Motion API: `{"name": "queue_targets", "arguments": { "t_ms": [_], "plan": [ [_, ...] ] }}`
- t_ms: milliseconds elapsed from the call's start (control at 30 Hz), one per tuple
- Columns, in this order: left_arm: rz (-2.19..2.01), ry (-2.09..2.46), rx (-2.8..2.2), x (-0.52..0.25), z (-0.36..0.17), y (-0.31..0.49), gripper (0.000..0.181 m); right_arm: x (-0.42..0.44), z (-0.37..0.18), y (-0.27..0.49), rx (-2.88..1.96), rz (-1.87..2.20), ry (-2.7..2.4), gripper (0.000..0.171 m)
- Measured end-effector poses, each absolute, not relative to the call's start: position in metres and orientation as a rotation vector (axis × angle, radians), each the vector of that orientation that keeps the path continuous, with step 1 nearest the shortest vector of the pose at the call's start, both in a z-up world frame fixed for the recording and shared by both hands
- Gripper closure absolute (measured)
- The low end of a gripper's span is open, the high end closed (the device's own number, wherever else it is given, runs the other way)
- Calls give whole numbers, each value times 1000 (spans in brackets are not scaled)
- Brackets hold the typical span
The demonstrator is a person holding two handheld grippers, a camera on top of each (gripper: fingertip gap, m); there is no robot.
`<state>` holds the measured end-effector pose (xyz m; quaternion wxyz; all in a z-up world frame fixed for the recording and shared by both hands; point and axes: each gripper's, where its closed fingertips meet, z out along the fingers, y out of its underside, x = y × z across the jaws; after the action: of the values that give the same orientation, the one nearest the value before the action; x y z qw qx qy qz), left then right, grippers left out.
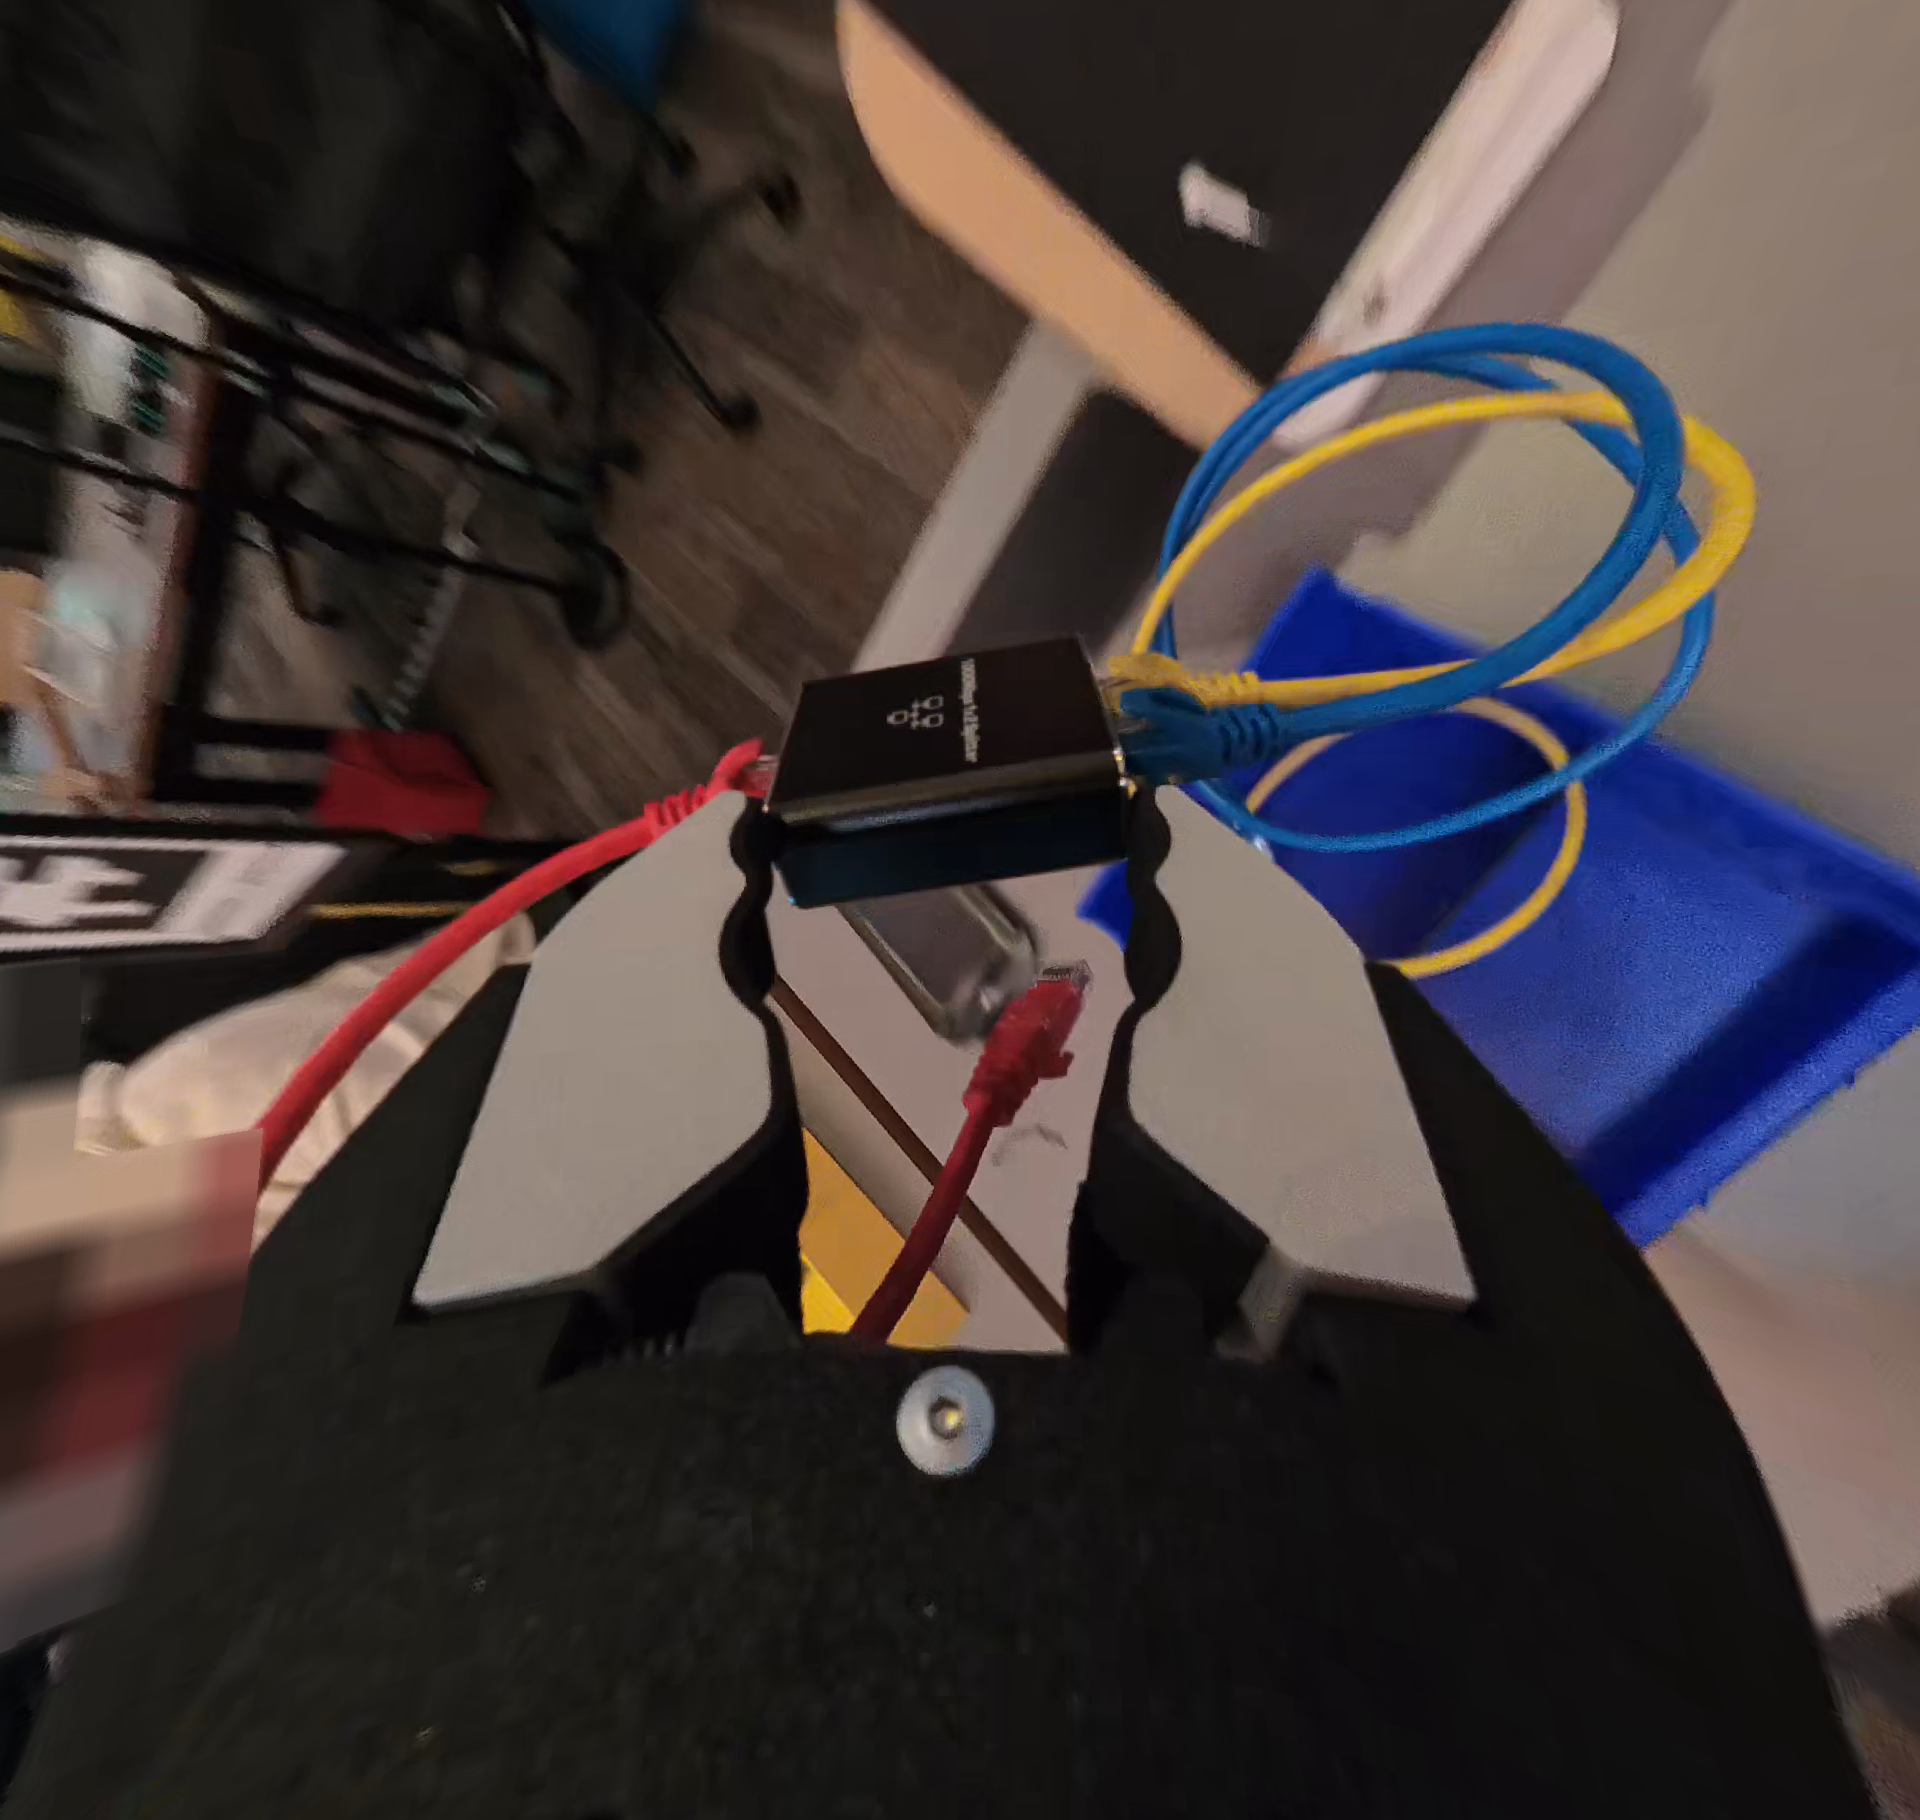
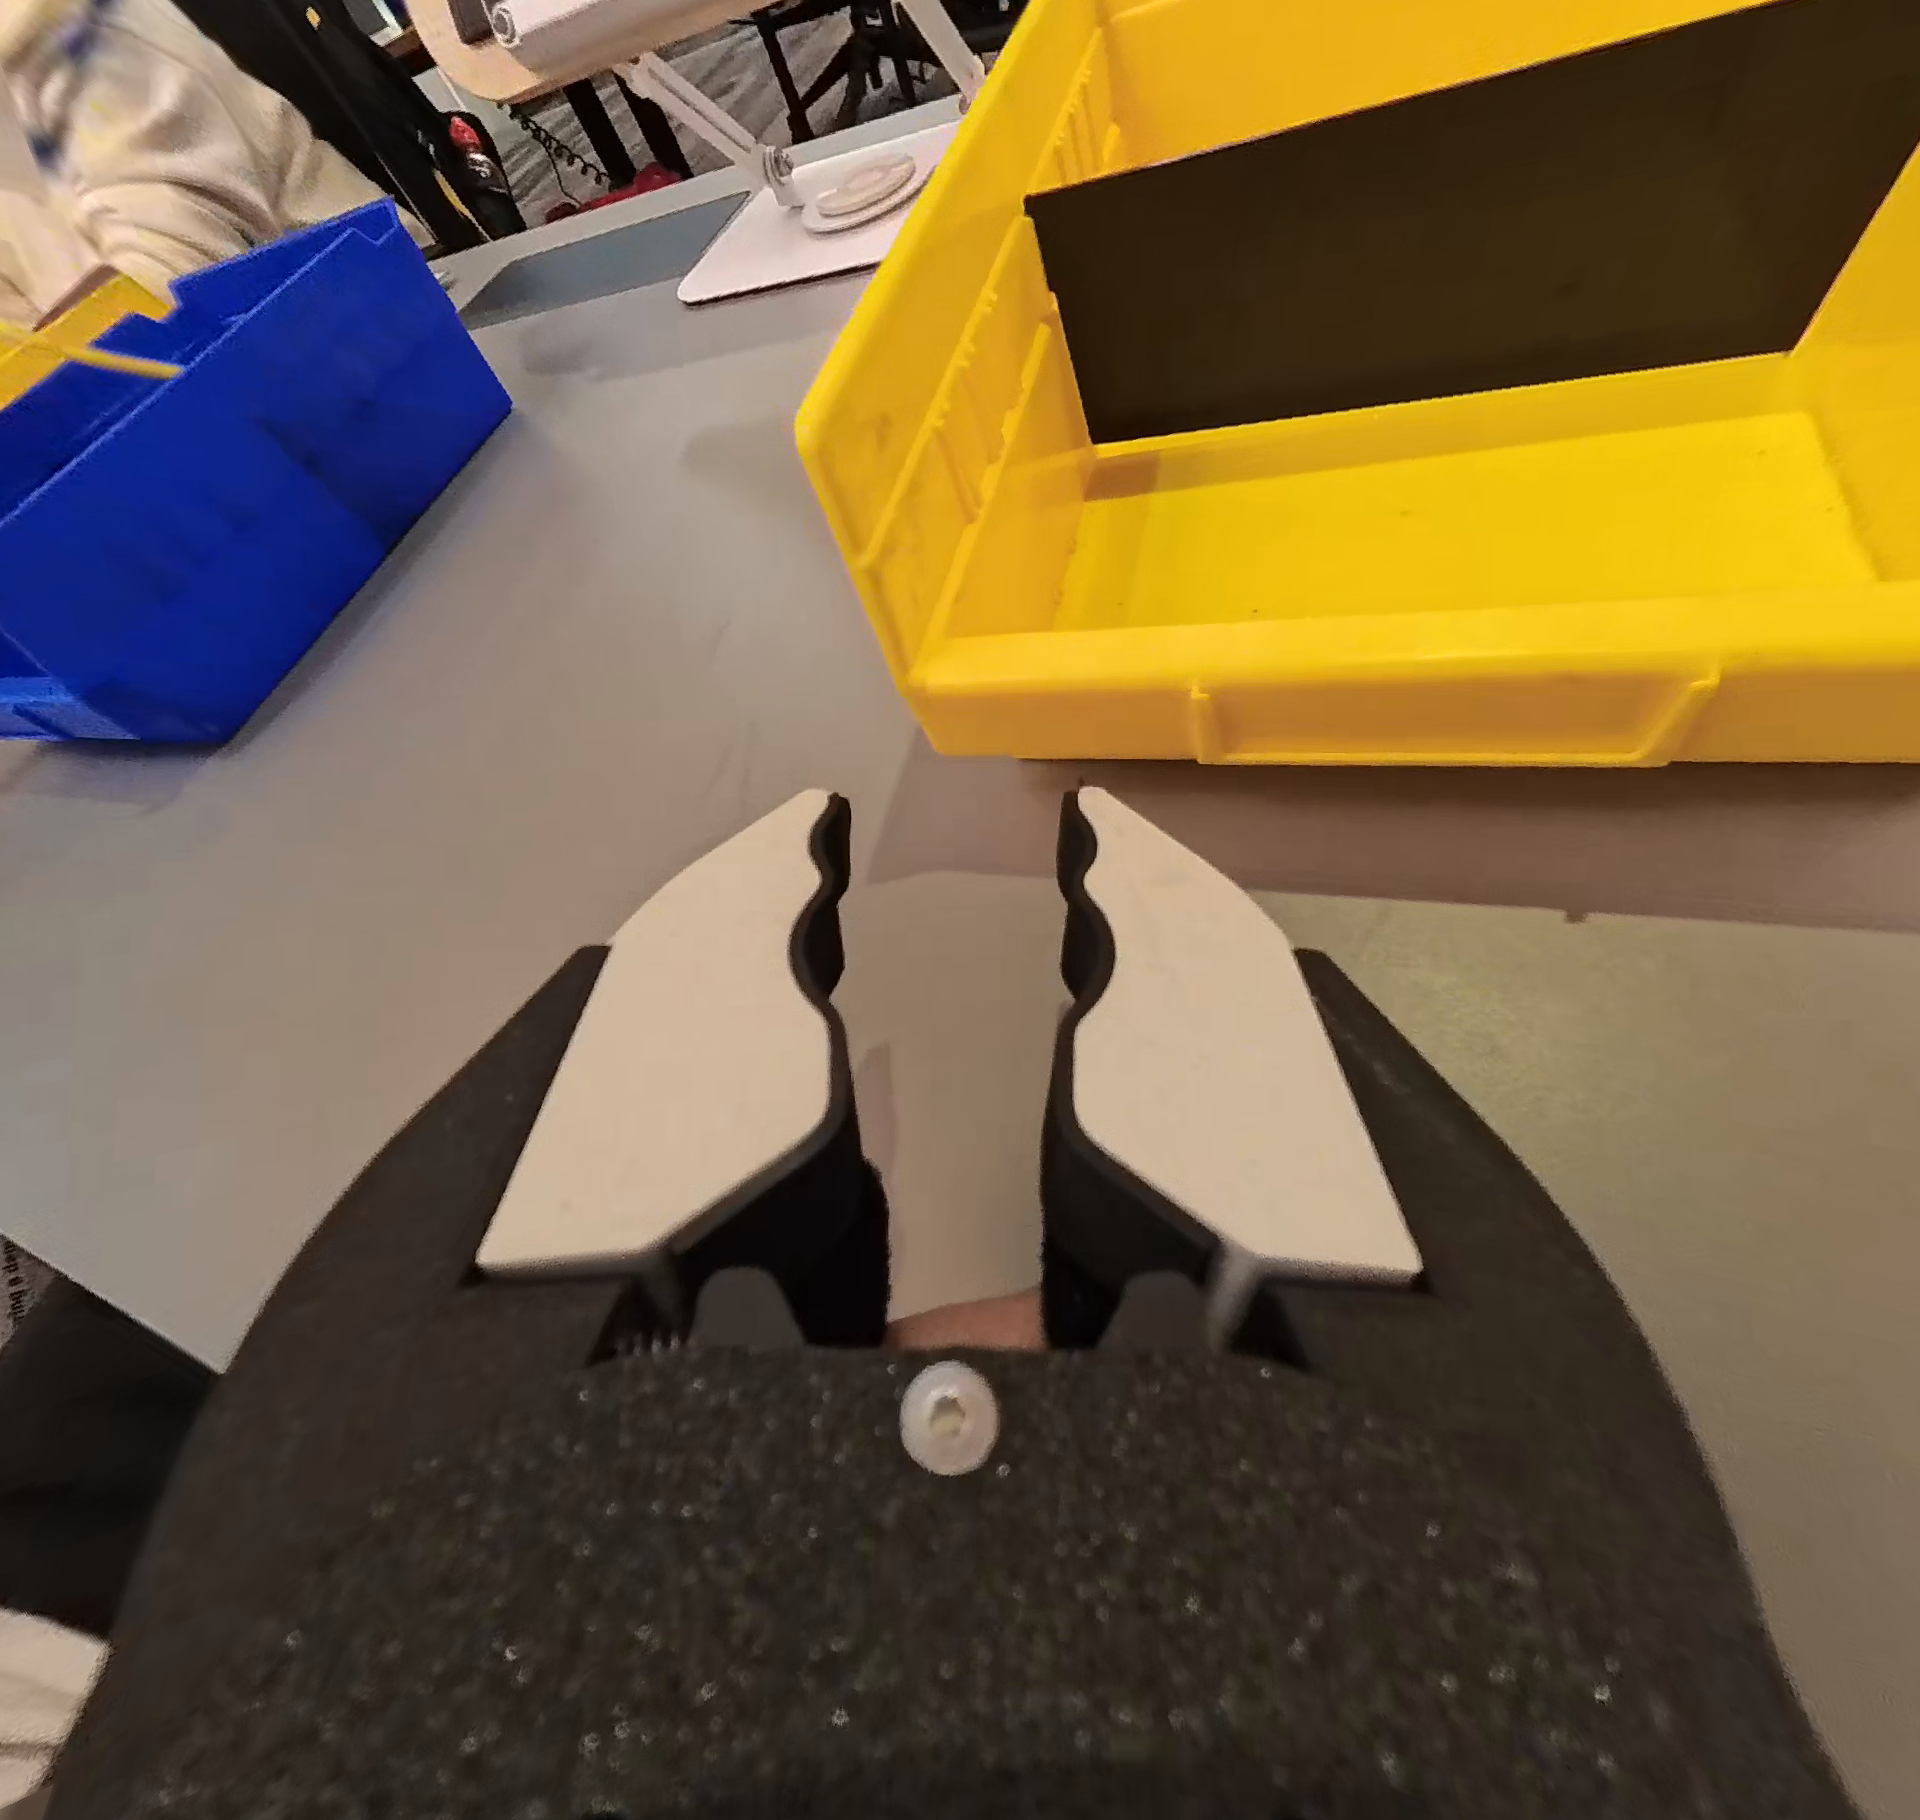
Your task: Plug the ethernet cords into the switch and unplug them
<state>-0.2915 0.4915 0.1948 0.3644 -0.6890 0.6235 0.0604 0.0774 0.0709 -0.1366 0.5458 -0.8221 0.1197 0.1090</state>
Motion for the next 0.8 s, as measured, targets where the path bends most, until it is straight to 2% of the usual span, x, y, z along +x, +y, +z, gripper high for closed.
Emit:
{"name": "queue_targets", "arguments": {
  "t_ms": [200, 267, 333, 400, 500, 800],
  "plan": [
    [71, 1449, -1516, -237, 326, 444, 115, 78, -134, 71, -1940, 250, 283, 133],
    [55, 1407, -1479, -224, 349, 431, 115, 78, -133, 70, -1939, 245, 278, 133],
    [12, 1400, -1481, -209, 349, 420, 115, 78, -131, 69, -1932, 244, 275, 133],
    [-35, 1391, -1516, -194, 328, 411, 115, 78, -128, 68, -1916, 243, 272, 133],
    [-166, 1401, -1593, -169, 266, 391, 115, 77, -121, 68, -1885, 248, 265, 133],
    [-523, 1431, -1888, -89, 2, 301, 115, 60, -89, 70, -1744, 195, 122, 130]
  ]
}}
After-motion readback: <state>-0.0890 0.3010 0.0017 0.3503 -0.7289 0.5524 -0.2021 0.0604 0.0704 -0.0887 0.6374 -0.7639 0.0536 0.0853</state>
